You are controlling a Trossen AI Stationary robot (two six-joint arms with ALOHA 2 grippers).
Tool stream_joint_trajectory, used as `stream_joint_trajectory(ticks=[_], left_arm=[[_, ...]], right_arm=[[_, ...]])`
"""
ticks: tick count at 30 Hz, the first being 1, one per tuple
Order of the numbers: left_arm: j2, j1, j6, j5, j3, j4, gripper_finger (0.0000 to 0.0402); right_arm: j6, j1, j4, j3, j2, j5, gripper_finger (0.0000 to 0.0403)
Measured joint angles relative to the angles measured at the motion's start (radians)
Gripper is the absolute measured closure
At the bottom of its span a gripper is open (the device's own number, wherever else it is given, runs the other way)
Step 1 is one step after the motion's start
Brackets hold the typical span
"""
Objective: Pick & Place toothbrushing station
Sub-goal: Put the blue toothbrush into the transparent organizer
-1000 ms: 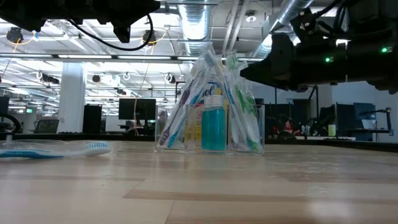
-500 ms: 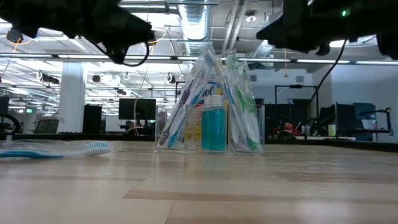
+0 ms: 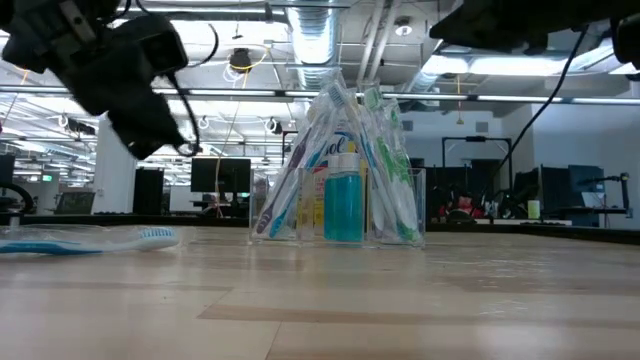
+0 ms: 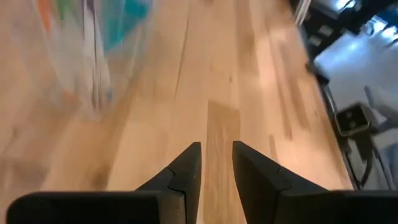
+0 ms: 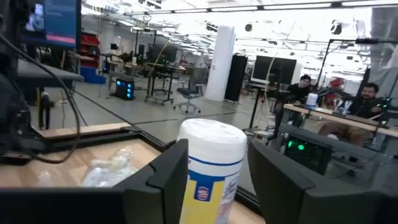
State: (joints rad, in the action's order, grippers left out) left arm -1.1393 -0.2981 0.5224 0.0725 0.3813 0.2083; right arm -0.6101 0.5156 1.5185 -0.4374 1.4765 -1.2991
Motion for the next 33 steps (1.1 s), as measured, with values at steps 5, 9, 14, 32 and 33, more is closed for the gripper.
stream_joint_trajectory(ticks=[5,9,14,32,33], left_arm=[[0.0,-0.053,0.092,-0.001,-0.013,-0.058,0.0314],[0.0,-0.106,0.168,0.0,-0.042,-0.057,0.0297],[0.0,-0.154,0.248,0.045,-0.081,-0.06,0.0255],[-0.14,-0.202,0.337,0.137,-0.085,-0.039,0.0237],[-0.158,-0.202,0.344,0.137,-0.085,-0.038,0.0237]], right_arm=[[-0.003,0.0,-0.03,0.0,0.0,-0.036,0.025],[-0.001,0.0,-0.049,0.0,0.0,-0.041,0.025],[0.0,0.0,-0.048,0.0,0.0,-0.041,0.0248],[0.0,-0.001,-0.049,0.0,0.0,-0.041,0.0251],[0.0,-0.001,-0.048,0.0,0.0,-0.041,0.0252]])
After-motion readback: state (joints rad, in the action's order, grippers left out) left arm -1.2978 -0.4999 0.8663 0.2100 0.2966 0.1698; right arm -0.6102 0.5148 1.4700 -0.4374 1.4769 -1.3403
